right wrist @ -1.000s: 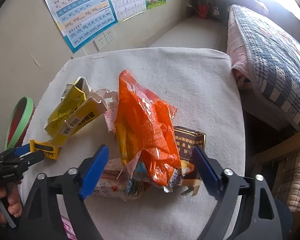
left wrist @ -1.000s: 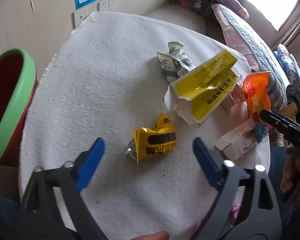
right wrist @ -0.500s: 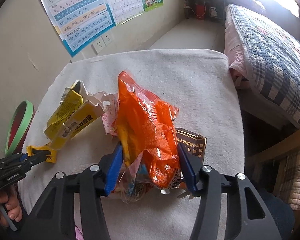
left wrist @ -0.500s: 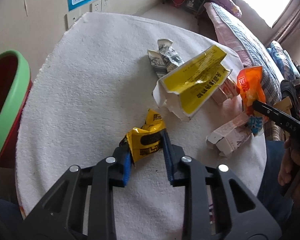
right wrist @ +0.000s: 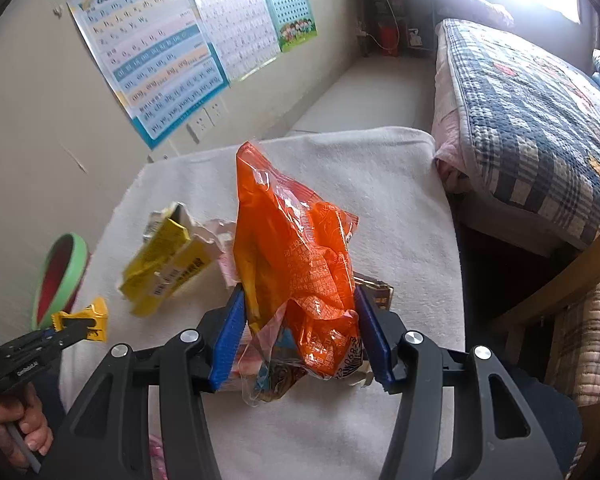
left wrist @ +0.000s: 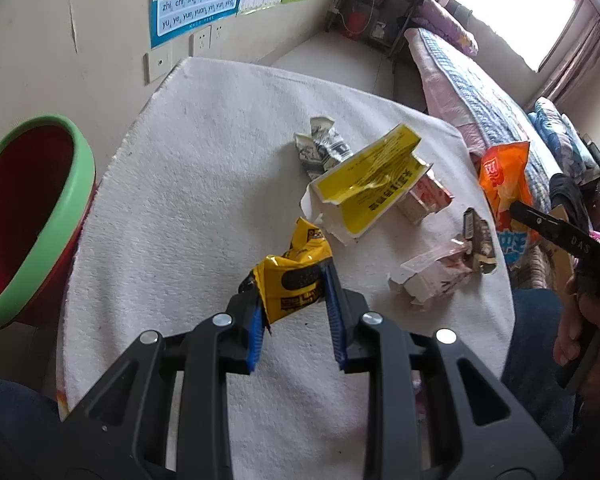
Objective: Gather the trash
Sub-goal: 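Carry the yellow-black wrapper and orange bag to the red bin and release both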
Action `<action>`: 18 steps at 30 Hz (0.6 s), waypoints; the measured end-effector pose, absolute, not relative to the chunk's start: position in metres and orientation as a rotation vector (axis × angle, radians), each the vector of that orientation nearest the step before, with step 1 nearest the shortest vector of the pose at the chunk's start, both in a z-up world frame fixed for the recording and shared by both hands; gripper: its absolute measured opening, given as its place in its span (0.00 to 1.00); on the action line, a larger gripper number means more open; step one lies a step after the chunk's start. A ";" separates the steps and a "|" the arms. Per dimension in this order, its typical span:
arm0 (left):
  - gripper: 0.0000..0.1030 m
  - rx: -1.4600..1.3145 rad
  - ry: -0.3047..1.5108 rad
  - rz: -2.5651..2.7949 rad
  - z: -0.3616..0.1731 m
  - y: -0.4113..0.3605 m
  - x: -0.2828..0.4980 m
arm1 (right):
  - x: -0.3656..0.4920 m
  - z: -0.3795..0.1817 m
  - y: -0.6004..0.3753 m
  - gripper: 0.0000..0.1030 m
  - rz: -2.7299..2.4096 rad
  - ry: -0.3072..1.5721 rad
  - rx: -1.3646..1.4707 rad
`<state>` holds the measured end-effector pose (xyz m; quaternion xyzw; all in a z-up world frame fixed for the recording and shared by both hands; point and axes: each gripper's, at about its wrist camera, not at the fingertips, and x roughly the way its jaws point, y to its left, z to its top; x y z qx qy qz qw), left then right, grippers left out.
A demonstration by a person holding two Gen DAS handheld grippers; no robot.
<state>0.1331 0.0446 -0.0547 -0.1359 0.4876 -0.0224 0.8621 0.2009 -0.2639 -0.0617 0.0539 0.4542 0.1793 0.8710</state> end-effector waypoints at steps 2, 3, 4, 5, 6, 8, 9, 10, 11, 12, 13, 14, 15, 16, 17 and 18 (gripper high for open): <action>0.25 -0.283 1.012 -0.050 -0.050 0.045 0.131 | 0.198 -0.058 -0.262 0.51 0.389 0.940 0.118; 0.25 -0.285 1.009 -0.051 -0.048 0.046 0.130 | 0.194 -0.055 -0.260 0.51 0.402 0.931 0.119; 0.25 -0.288 1.005 -0.052 -0.047 0.047 0.129 | 0.193 -0.053 -0.258 0.51 0.405 0.928 0.116; 0.25 -0.291 0.999 -0.050 -0.044 0.049 0.128 | 0.191 -0.051 -0.256 0.51 0.410 0.926 0.113; 0.25 -0.291 0.996 -0.048 -0.043 0.049 0.126 | 0.189 -0.049 -0.254 0.51 0.418 0.923 0.111; 0.25 -0.295 0.990 -0.046 -0.041 0.052 0.124 | 0.186 -0.047 -0.248 0.51 0.429 0.921 0.101; 0.25 -0.296 0.987 -0.042 -0.040 0.054 0.122 | 0.184 -0.046 -0.245 0.51 0.436 0.920 0.094; 0.25 -0.297 0.984 -0.037 -0.039 0.056 0.120 | 0.182 -0.045 -0.241 0.51 0.442 0.919 0.089; 0.25 -0.300 0.981 -0.034 -0.038 0.058 0.118 | 0.181 -0.045 -0.238 0.51 0.447 0.917 0.084; 0.25 -0.302 0.979 -0.029 -0.037 0.060 0.117 | 0.178 -0.043 -0.231 0.51 0.453 0.912 0.076; 0.25 -0.303 0.978 -0.025 -0.037 0.061 0.115 | 0.176 -0.042 -0.226 0.51 0.460 0.910 0.069; 0.25 -0.305 0.977 -0.018 -0.036 0.065 0.114 | 0.173 -0.042 -0.221 0.51 0.469 0.907 0.059; 0.25 -0.309 0.975 -0.011 -0.035 0.069 0.112 | 0.169 -0.041 -0.211 0.51 0.482 0.902 0.038; 0.25 -0.312 0.975 -0.007 -0.035 0.072 0.111 | 0.167 -0.041 -0.205 0.51 0.491 0.899 0.028; 0.25 -0.318 0.973 -0.001 -0.034 0.077 0.109 | 0.165 -0.041 -0.198 0.51 0.502 0.897 0.020; 0.25 -0.324 0.971 0.005 -0.033 0.081 0.108 | 0.162 -0.041 -0.188 0.51 0.521 0.898 0.010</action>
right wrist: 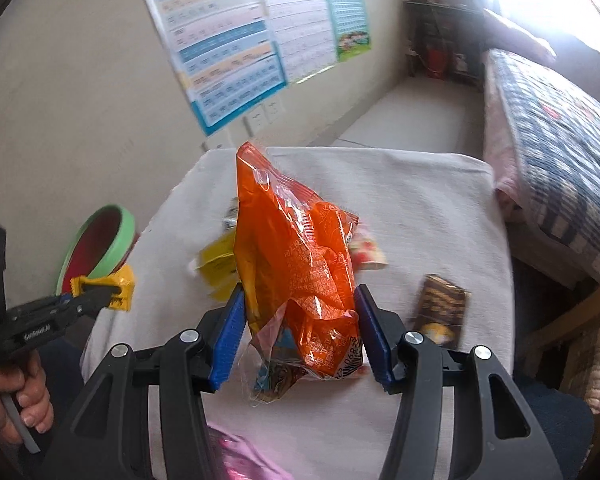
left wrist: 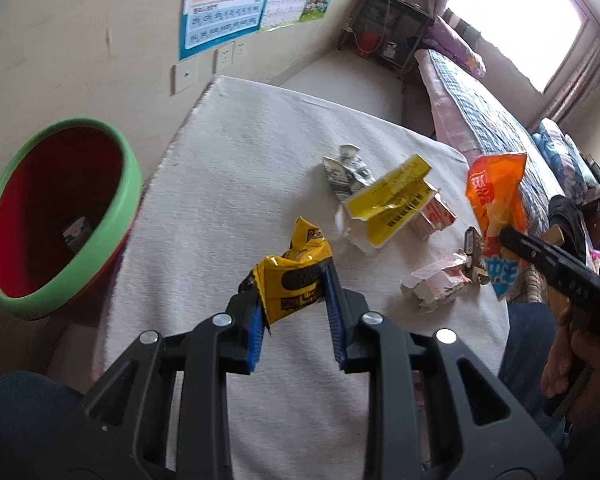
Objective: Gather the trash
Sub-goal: 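Carry the yellow-black wrapper and orange bag to the red bin and release both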
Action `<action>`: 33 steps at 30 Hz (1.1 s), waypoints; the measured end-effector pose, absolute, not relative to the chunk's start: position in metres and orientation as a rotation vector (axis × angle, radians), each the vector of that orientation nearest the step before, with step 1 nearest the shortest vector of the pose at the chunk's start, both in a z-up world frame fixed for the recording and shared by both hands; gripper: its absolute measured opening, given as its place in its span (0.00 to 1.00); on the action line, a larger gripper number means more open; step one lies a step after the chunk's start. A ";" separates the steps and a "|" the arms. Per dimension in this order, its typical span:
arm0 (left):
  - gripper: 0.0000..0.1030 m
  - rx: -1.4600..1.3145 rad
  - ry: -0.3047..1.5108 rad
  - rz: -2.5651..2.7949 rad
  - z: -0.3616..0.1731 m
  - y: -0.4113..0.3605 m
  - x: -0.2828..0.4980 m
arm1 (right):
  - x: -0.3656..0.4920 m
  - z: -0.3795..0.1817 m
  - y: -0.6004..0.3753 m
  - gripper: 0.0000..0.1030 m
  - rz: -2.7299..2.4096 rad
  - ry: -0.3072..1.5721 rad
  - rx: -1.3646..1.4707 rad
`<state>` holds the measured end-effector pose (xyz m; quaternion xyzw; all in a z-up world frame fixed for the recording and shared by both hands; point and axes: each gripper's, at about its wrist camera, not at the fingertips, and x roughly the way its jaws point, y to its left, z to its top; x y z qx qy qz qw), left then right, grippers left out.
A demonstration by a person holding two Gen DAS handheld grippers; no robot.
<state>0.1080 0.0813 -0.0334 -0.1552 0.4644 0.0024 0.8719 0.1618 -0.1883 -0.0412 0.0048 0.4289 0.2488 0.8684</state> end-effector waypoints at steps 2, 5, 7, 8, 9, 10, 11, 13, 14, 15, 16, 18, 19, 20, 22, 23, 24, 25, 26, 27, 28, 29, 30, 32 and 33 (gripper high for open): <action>0.25 -0.328 0.964 0.021 -0.031 0.091 0.104 | 0.160 -0.042 -0.175 0.51 0.546 0.900 0.000; 0.25 -0.336 0.954 0.042 -0.028 0.106 0.099 | 0.155 -0.041 -0.152 0.51 0.591 0.900 -0.025; 0.25 -0.342 0.944 0.061 -0.025 0.117 0.095 | 0.153 -0.040 -0.135 0.51 0.623 0.898 -0.037; 0.25 -0.353 0.935 0.076 -0.023 0.125 0.092 | 0.151 -0.039 -0.129 0.51 0.637 0.896 -0.042; 0.25 -0.359 0.931 0.084 -0.022 0.130 0.091 | 0.151 -0.037 -0.122 0.51 0.651 0.893 -0.047; 0.25 -0.368 0.923 0.099 -0.020 0.138 0.088 | 0.150 -0.035 -0.114 0.51 0.664 0.891 -0.051; 0.25 -0.376 0.917 0.111 -0.019 0.145 0.086 | 0.149 -0.033 -0.106 0.51 0.675 0.886 -0.057; 0.25 -0.396 0.909 0.134 -0.018 0.158 0.082 | 0.148 -0.030 -0.094 0.51 0.697 0.879 -0.071; 0.25 -0.405 0.905 0.145 -0.018 0.165 0.081 | 0.147 -0.029 -0.088 0.51 0.707 0.877 -0.076; 0.25 -0.411 0.902 0.153 -0.018 0.169 0.080 | 0.146 -0.027 -0.079 0.51 0.722 0.874 -0.085; 0.25 -0.417 0.898 0.162 -0.018 0.174 0.079 | 0.146 -0.026 -0.074 0.51 0.732 0.872 -0.091; 0.25 -0.428 0.888 0.181 -0.016 0.186 0.075 | 0.148 -0.025 -0.060 0.51 0.759 0.877 -0.093; 0.25 -0.432 0.884 0.188 -0.014 0.191 0.074 | 0.150 -0.024 -0.054 0.51 0.768 0.880 -0.091; 0.25 -0.438 0.877 0.197 -0.013 0.198 0.073 | 0.151 -0.023 -0.046 0.51 0.778 0.879 -0.094; 0.26 -0.450 0.870 0.209 -0.011 0.208 0.070 | 0.152 -0.019 -0.032 0.51 0.799 0.873 -0.103; 0.25 -0.450 0.866 0.220 -0.009 0.214 0.069 | 0.152 -0.018 -0.025 0.51 0.810 0.872 -0.104; 0.26 -0.452 0.862 0.229 -0.008 0.219 0.069 | 0.153 -0.015 -0.015 0.51 0.826 0.868 -0.108; 0.26 -0.456 0.858 0.237 -0.008 0.224 0.068 | 0.152 -0.014 -0.009 0.51 0.837 0.865 -0.111; 0.26 -0.460 0.852 0.249 -0.007 0.232 0.066 | 0.152 -0.012 -0.002 0.51 0.848 0.864 -0.115; 0.26 -0.463 0.848 0.256 -0.007 0.237 0.066 | 0.152 -0.010 0.007 0.51 0.862 0.862 -0.119; 0.26 -0.467 0.843 0.264 -0.006 0.241 0.064 | 0.151 -0.008 0.017 0.51 0.878 0.858 -0.124; 0.26 -0.478 0.837 0.273 -0.006 0.248 0.063 | 0.150 -0.006 0.024 0.51 0.892 0.853 -0.130; 0.25 -0.487 0.832 0.282 -0.006 0.254 0.062 | 0.149 -0.003 0.033 0.51 0.910 0.847 -0.138; 0.25 -0.503 0.823 0.297 -0.006 0.266 0.059 | 0.147 -0.001 0.054 0.51 0.944 0.845 -0.154; 0.25 -0.509 0.819 0.301 -0.006 0.270 0.058 | 0.146 -0.001 0.063 0.51 0.958 0.846 -0.161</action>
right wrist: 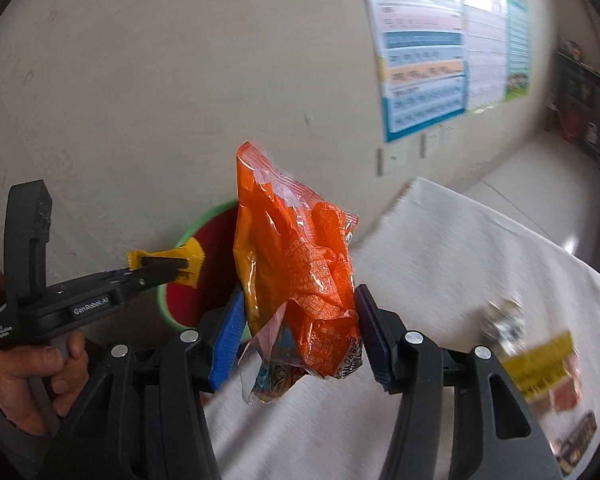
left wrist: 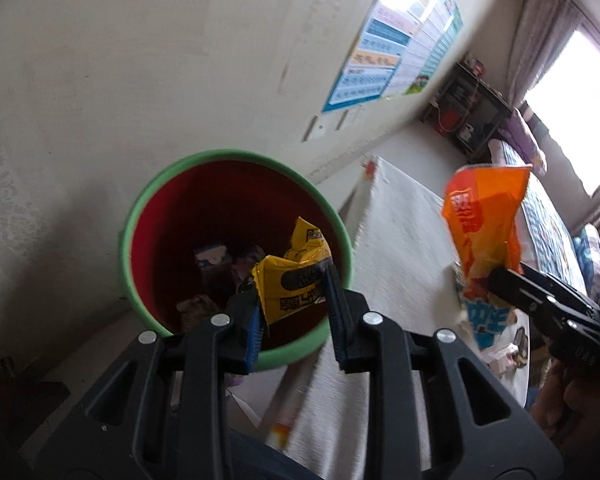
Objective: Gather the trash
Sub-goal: 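Carry the yellow-black wrapper and orange bag to the red bin and release both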
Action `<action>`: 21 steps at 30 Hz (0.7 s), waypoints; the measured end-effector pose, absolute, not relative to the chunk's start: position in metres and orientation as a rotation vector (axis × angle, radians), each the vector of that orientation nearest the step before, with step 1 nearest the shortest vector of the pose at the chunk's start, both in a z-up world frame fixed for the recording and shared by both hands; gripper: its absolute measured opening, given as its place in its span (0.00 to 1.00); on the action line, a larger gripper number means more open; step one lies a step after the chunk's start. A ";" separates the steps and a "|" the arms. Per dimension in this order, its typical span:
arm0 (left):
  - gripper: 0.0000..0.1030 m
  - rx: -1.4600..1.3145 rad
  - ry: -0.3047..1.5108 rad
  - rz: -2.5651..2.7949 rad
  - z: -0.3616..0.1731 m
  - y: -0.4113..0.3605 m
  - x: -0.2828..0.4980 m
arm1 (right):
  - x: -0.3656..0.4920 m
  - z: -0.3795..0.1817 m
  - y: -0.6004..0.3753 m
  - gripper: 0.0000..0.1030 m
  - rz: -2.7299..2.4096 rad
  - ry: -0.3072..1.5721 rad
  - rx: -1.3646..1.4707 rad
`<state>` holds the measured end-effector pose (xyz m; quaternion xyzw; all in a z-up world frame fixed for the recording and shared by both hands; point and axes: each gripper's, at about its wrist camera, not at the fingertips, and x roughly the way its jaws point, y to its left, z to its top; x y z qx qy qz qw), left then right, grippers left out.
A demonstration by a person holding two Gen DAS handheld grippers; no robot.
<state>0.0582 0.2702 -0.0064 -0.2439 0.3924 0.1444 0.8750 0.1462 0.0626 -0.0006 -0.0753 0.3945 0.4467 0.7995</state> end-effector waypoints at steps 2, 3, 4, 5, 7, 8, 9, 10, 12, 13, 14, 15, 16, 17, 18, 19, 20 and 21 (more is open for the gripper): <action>0.25 -0.518 0.811 0.309 -0.005 0.278 0.056 | 0.145 -0.001 0.079 0.51 0.980 0.846 -0.176; 0.25 -0.519 0.809 0.313 -0.005 0.281 0.055 | 0.144 -0.002 0.089 0.51 0.995 0.843 -0.186; 0.26 -0.522 0.806 0.316 -0.005 0.285 0.055 | 0.143 -0.003 0.099 0.51 1.008 0.838 -0.200; 0.25 -0.525 0.804 0.317 -0.005 0.287 0.054 | 0.143 -0.005 0.106 0.51 1.013 0.838 -0.212; 0.25 -0.529 0.798 0.324 -0.004 0.294 0.054 | 0.143 -0.009 0.122 0.51 1.027 0.845 -0.231; 0.25 -0.534 0.794 0.327 -0.004 0.297 0.054 | 0.144 -0.011 0.127 0.51 1.030 0.847 -0.238; 0.26 -0.539 0.791 0.330 -0.005 0.299 0.053 | 0.144 -0.013 0.135 0.51 1.036 0.849 -0.249; 0.25 -0.547 0.787 0.333 -0.005 0.303 0.053 | 0.144 -0.015 0.139 0.51 1.040 0.851 -0.256; 0.26 -0.552 0.784 0.338 -0.004 0.307 0.053 | 0.142 -0.020 0.150 0.51 1.049 0.854 -0.279; 0.25 -0.554 0.783 0.340 -0.004 0.309 0.052 | 0.142 -0.023 0.154 0.51 1.052 0.857 -0.289; 0.25 -0.556 0.781 0.342 -0.004 0.312 0.052 | 0.143 -0.025 0.157 0.51 1.055 0.858 -0.294; 0.26 -0.556 0.781 0.343 -0.004 0.314 0.051 | 0.142 -0.029 0.162 0.51 1.059 0.863 -0.301; 0.25 -0.556 0.780 0.344 -0.003 0.316 0.051 | 0.143 -0.031 0.165 0.51 1.060 0.866 -0.306; 0.26 -0.558 0.780 0.345 -0.004 0.318 0.052 | 0.143 -0.033 0.168 0.51 1.063 0.869 -0.309; 0.25 -0.560 0.779 0.346 -0.004 0.320 0.052 | 0.143 -0.035 0.171 0.51 1.066 0.872 -0.312; 0.25 -0.562 0.779 0.347 -0.005 0.322 0.052 | 0.143 -0.037 0.174 0.51 1.067 0.876 -0.315; 0.26 -0.564 0.779 0.351 -0.006 0.323 0.052 | 0.143 -0.039 0.176 0.51 1.068 0.878 -0.317; 0.25 -0.567 0.779 0.354 -0.007 0.325 0.052 | 0.143 -0.041 0.179 0.51 1.069 0.881 -0.320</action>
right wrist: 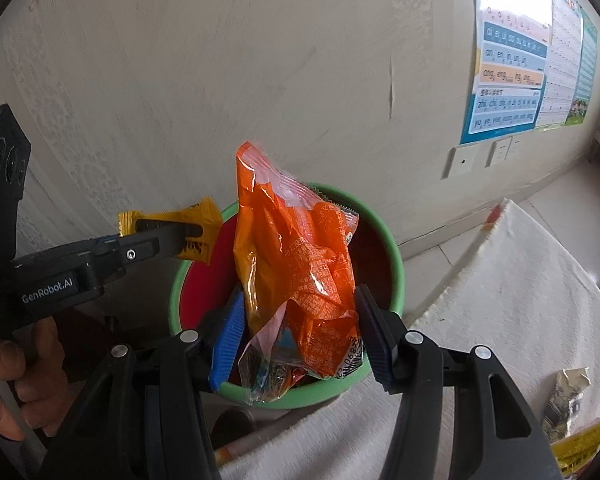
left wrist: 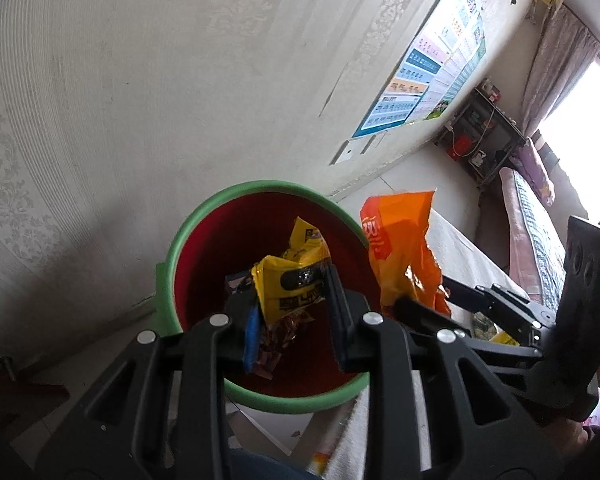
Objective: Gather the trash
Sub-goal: 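Carry the yellow-black wrapper and orange bag to the red bin and release both, then move both tools back over the remaining packets on the table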
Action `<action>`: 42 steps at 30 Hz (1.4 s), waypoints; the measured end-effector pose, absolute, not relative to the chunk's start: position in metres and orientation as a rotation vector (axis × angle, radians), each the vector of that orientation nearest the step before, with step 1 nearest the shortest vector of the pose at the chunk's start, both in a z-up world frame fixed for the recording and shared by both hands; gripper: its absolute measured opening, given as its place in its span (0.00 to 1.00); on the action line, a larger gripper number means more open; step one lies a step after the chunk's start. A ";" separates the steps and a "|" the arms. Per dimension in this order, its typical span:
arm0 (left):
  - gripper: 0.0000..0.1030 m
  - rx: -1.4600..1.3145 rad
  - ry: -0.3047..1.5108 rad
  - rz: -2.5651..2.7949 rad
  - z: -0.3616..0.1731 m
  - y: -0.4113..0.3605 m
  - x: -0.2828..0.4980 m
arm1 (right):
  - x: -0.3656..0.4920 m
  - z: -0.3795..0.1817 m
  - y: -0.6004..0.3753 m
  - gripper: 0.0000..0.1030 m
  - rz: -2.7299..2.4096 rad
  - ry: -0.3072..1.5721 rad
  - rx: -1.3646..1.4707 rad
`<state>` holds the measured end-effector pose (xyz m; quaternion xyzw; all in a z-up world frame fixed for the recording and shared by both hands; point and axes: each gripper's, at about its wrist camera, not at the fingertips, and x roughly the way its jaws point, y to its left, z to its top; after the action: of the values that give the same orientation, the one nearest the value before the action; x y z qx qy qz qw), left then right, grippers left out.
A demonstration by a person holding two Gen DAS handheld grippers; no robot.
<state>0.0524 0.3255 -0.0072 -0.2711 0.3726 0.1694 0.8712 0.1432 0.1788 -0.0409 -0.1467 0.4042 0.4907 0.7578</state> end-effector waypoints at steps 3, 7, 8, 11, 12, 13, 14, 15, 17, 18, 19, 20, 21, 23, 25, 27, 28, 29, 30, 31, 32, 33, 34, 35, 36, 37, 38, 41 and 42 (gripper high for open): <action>0.25 -0.572 0.780 0.357 -0.010 0.329 0.054 | 0.144 -0.043 0.184 0.51 1.070 0.880 -0.328; 0.26 -0.571 0.774 0.349 -0.008 0.331 0.059 | 0.150 -0.045 0.189 0.53 1.073 0.883 -0.327; 0.29 -0.572 0.770 0.347 -0.007 0.332 0.061 | 0.150 -0.045 0.190 0.54 1.076 0.887 -0.326; 0.56 -0.595 0.753 0.337 -0.006 0.334 0.059 | 0.154 -0.046 0.192 0.64 1.084 0.902 -0.320; 0.60 -0.602 0.749 0.336 -0.006 0.335 0.060 | 0.153 -0.047 0.191 0.70 1.085 0.903 -0.321; 0.62 -0.606 0.748 0.338 -0.006 0.335 0.059 | 0.153 -0.048 0.191 0.74 1.091 0.907 -0.326; 0.67 -0.609 0.750 0.344 -0.006 0.335 0.059 | 0.151 -0.048 0.191 0.80 1.094 0.909 -0.331; 0.73 -0.612 0.748 0.347 -0.006 0.335 0.059 | 0.150 -0.050 0.190 0.83 1.092 0.909 -0.336; 0.76 -0.629 0.741 0.346 -0.007 0.335 0.057 | 0.148 -0.052 0.187 0.84 1.094 0.911 -0.338; 0.82 -0.631 0.740 0.349 -0.007 0.334 0.056 | 0.147 -0.053 0.184 0.86 1.094 0.916 -0.338; 0.85 -0.632 0.738 0.354 -0.006 0.333 0.055 | 0.147 -0.054 0.183 0.87 1.092 0.917 -0.338; 0.91 -0.630 0.735 0.362 -0.006 0.332 0.054 | 0.146 -0.054 0.180 0.89 1.088 0.917 -0.336; 0.93 -0.631 0.731 0.364 -0.005 0.331 0.054 | 0.145 -0.054 0.177 0.89 1.086 0.916 -0.333; 0.95 -0.634 0.727 0.366 -0.003 0.329 0.051 | 0.144 -0.053 0.170 0.90 1.083 0.915 -0.326; 0.95 -0.625 0.733 0.382 -0.001 0.326 0.048 | 0.143 -0.051 0.162 0.90 1.073 0.911 -0.321; 0.95 -0.626 0.742 0.390 -0.001 0.323 0.048 | 0.142 -0.048 0.152 0.91 1.061 0.905 -0.307; 0.95 -0.630 0.749 0.392 -0.002 0.321 0.047 | 0.143 -0.047 0.148 0.92 1.056 0.903 -0.302; 0.95 -0.630 0.754 0.392 -0.002 0.318 0.046 | 0.143 -0.045 0.145 0.92 1.050 0.901 -0.299; 0.95 -0.628 0.757 0.391 -0.002 0.317 0.047 | 0.142 -0.044 0.138 0.92 1.044 0.898 -0.294; 0.95 -0.623 0.760 0.390 -0.001 0.312 0.046 | 0.141 -0.042 0.135 0.92 1.039 0.897 -0.290; 0.95 -0.618 0.762 0.387 -0.001 0.309 0.046 | 0.141 -0.041 0.131 0.92 1.031 0.895 -0.285; 0.95 -0.616 0.764 0.384 0.000 0.306 0.045 | 0.140 -0.039 0.125 0.92 1.021 0.893 -0.279; 0.95 -0.613 0.768 0.381 0.000 0.302 0.045 | 0.139 -0.038 0.118 0.92 1.009 0.889 -0.272; 0.95 -0.608 0.771 0.378 0.002 0.298 0.044 | 0.139 -0.037 0.113 0.92 0.998 0.887 -0.267; 0.95 -0.603 0.772 0.376 0.004 0.293 0.044 | 0.139 -0.036 0.106 0.92 0.984 0.887 -0.259; 0.95 -0.596 0.772 0.375 0.005 0.287 0.044 | 0.139 -0.036 0.098 0.92 0.969 0.890 -0.248; 0.95 -0.589 0.774 0.376 0.006 0.283 0.045 | 0.138 -0.036 0.090 0.92 0.956 0.895 -0.234; 0.95 -0.559 0.778 0.353 0.011 0.265 0.046 | 0.139 -0.036 0.067 0.92 0.927 0.911 -0.190; 0.95 -0.551 0.778 0.346 0.012 0.260 0.049 | 0.139 -0.037 0.058 0.92 0.917 0.918 -0.175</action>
<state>0.0492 0.2604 0.0119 -0.2639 0.3727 0.1655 0.8741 0.1394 0.0579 -0.0369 -0.0815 0.4270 0.4263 0.7933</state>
